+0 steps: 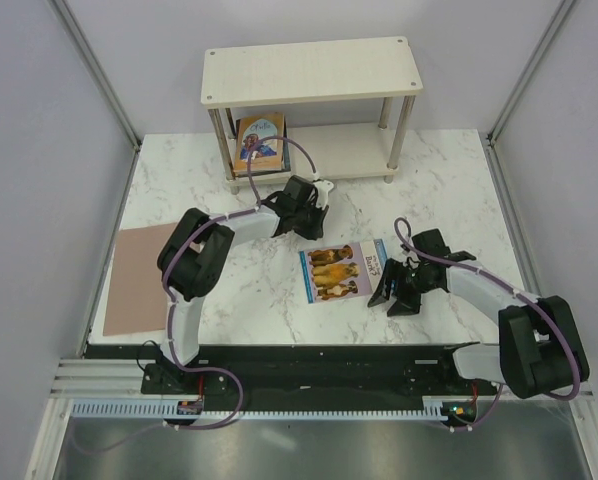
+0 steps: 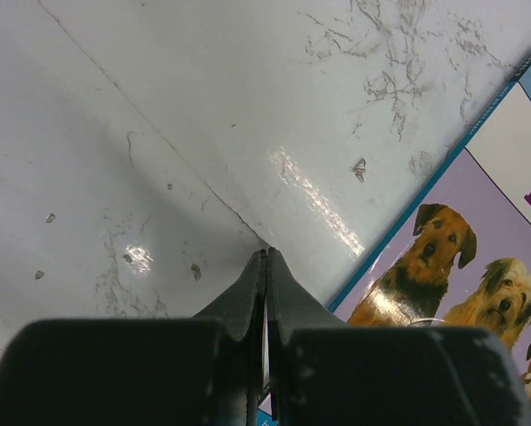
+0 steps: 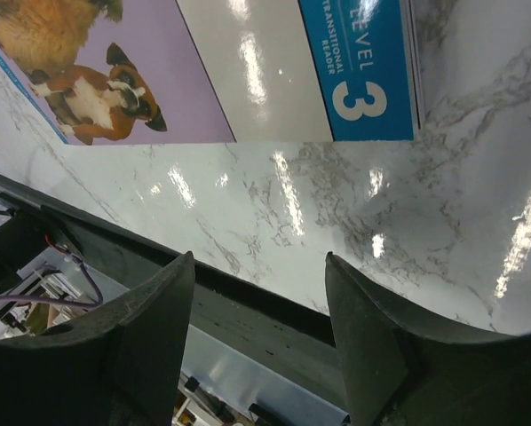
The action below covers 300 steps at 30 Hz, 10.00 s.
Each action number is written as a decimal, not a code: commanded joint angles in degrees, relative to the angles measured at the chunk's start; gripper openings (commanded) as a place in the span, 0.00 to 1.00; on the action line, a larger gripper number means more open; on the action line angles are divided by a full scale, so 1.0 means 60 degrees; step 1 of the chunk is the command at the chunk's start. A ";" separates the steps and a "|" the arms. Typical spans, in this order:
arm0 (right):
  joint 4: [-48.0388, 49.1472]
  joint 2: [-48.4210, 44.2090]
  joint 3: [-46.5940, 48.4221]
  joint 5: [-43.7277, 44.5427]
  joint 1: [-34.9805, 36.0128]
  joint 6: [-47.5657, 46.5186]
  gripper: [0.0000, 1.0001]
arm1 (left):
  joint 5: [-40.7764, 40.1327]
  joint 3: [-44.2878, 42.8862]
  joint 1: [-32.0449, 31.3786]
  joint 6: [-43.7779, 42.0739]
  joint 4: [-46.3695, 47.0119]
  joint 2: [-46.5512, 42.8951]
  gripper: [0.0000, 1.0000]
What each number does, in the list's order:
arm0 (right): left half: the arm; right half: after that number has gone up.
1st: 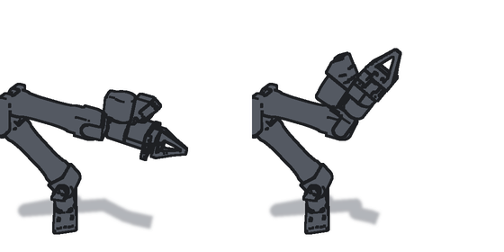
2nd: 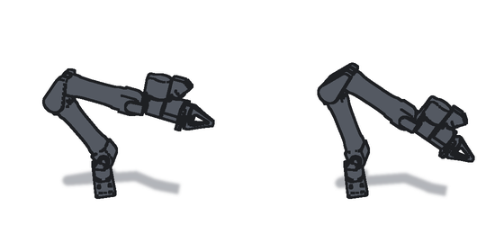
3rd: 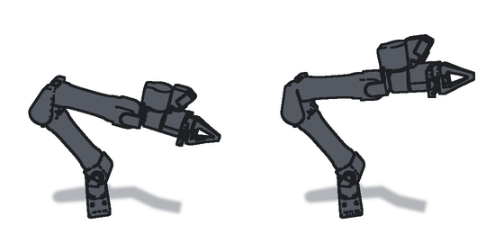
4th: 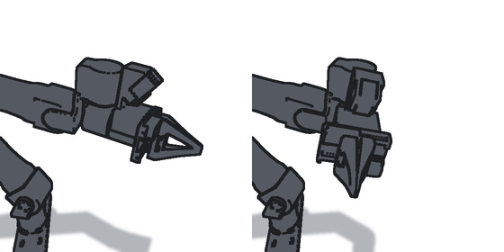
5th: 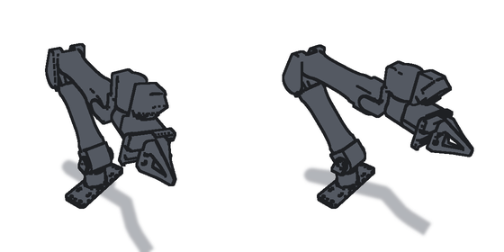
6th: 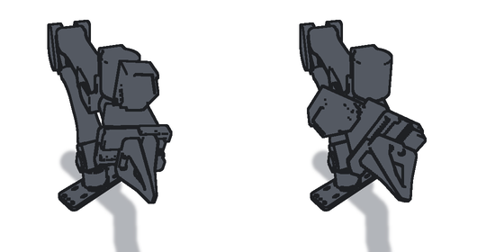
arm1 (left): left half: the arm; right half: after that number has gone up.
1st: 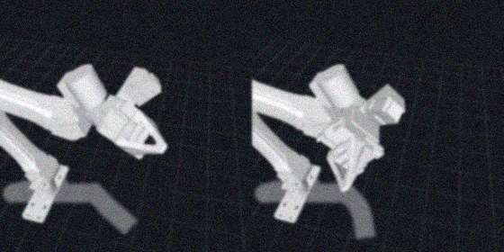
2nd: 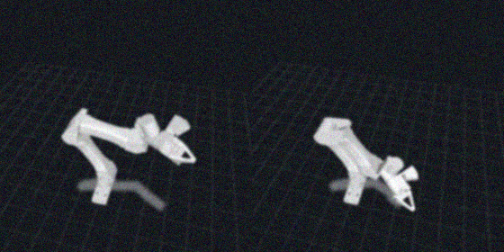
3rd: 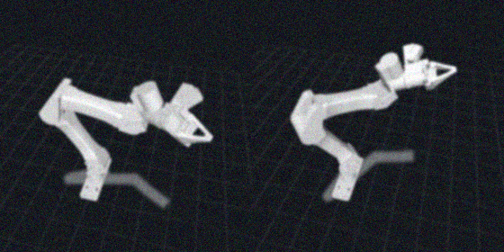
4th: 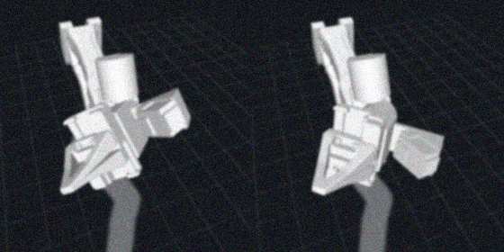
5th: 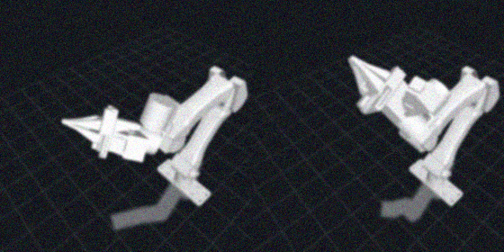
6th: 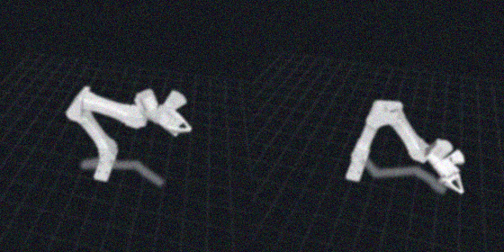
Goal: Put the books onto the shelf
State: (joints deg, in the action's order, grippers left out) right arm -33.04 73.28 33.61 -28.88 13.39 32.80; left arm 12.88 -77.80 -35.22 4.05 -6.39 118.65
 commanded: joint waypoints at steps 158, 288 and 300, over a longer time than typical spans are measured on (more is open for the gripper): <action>1.3811 0.5219 0.5269 -0.1954 0.1006 0.6457 0.00 | -0.2499 1.0257 0.1330 0.5081 0.9460 -1.0809 1.00; 1.7375 0.4750 0.2337 -0.4093 0.1387 0.4408 0.00 | 1.0627 0.3239 0.3643 1.1057 1.6944 -0.2344 0.20; 1.3943 0.6228 0.5325 -0.3711 0.1416 0.3131 0.00 | 0.7859 0.6241 0.5460 0.8455 1.5266 -0.3832 0.98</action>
State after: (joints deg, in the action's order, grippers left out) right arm 52.80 107.18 59.07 -52.77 21.91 52.66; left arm 65.95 -44.40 -4.95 65.14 75.07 103.59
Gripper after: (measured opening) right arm 0.030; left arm 0.976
